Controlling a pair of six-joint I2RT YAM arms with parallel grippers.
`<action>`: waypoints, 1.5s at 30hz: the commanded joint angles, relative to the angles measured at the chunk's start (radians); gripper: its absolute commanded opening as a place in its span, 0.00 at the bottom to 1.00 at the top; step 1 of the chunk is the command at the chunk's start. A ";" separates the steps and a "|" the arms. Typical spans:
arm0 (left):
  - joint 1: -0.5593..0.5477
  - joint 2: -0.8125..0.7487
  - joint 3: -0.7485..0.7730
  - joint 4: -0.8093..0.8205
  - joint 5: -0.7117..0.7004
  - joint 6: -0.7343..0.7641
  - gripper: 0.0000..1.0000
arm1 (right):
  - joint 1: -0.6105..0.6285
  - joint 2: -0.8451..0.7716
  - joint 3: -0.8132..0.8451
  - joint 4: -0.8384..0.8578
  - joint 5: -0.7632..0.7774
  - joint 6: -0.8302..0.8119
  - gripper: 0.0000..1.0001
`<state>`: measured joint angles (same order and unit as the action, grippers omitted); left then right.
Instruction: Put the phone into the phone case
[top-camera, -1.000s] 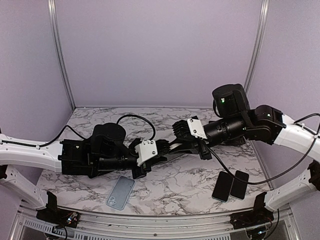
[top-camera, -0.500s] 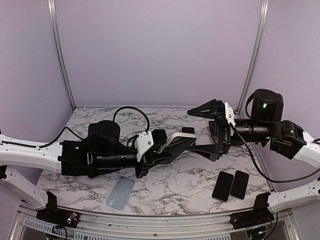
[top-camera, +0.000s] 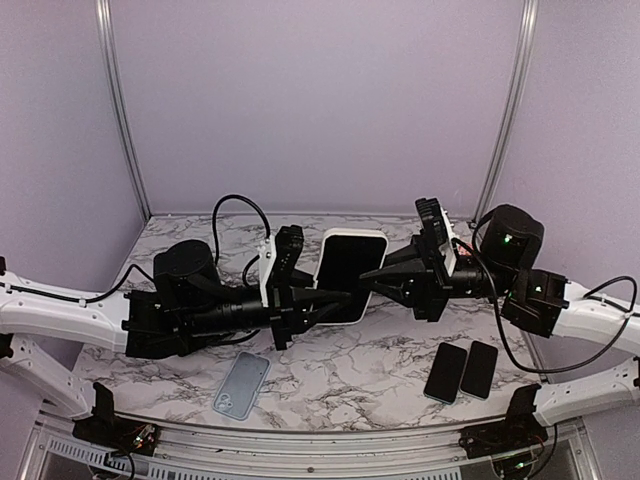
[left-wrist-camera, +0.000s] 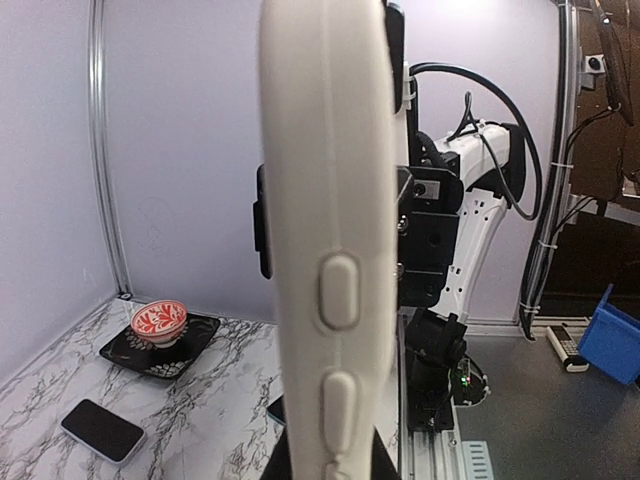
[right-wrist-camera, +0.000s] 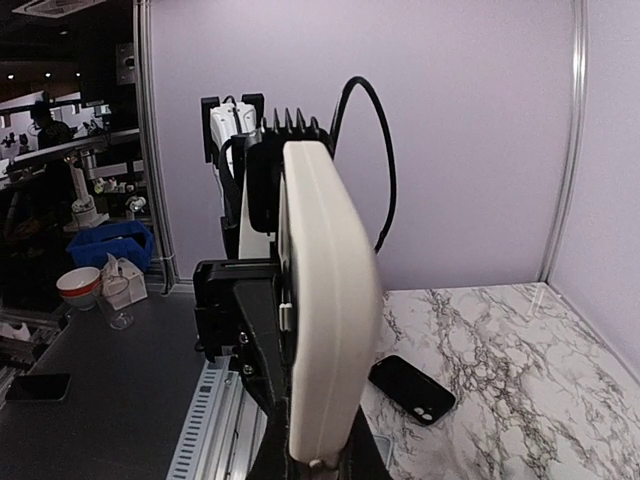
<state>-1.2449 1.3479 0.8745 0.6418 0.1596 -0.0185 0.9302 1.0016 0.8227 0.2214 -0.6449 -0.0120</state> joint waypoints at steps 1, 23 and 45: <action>0.015 0.009 0.012 0.166 0.016 -0.133 0.00 | -0.005 -0.025 -0.023 0.197 0.017 0.124 0.00; 0.188 -0.116 0.042 -0.606 -0.906 -0.304 0.99 | -0.329 0.756 0.677 -0.513 0.371 0.268 0.00; 0.211 -0.176 -0.067 -0.526 -0.907 -0.366 0.99 | -0.460 1.247 0.976 -0.570 0.081 0.397 0.07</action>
<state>-1.0428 1.2137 0.8463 0.0650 -0.7219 -0.3561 0.4950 2.2280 1.7233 -0.3229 -0.5594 0.3859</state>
